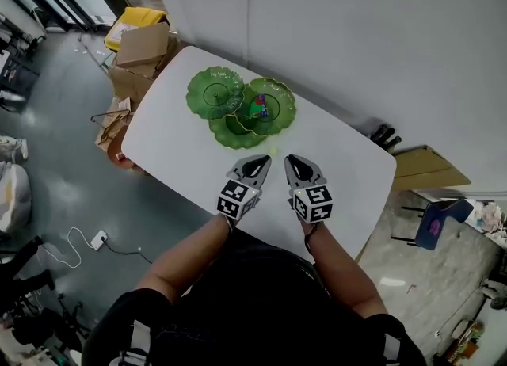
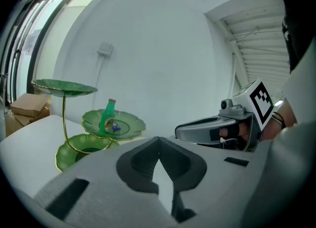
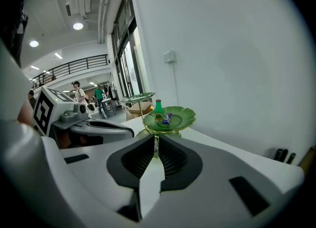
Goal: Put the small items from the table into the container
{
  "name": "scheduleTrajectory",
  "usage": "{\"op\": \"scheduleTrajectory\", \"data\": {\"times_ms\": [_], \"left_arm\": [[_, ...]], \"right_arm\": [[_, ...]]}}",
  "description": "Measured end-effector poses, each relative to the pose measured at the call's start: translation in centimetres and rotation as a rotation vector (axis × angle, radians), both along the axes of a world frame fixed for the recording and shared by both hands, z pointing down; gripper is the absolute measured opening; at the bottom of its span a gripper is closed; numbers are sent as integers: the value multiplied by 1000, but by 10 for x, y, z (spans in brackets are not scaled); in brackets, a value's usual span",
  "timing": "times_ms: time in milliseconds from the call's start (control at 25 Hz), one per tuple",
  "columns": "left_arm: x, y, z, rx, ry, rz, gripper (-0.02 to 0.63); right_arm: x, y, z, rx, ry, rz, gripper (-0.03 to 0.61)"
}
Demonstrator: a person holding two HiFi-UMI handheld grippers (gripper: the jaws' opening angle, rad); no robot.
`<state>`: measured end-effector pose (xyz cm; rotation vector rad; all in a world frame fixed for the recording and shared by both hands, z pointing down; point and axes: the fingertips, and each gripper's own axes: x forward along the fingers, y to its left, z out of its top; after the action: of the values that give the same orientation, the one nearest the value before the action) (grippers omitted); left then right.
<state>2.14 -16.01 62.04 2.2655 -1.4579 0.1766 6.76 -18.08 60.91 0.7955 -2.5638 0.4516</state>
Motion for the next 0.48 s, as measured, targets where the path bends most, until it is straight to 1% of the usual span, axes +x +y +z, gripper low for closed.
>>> {"op": "scheduleTrajectory", "data": {"times_ms": [280,480], "left_arm": [[-12,-15,56,-106,-25,85,8],[-18,-21,92,-174,-4,111,8]], "right_arm": [[-15,-22,65,-86,86,12,29],[-26,-30,111,-158,134,3,82]]}}
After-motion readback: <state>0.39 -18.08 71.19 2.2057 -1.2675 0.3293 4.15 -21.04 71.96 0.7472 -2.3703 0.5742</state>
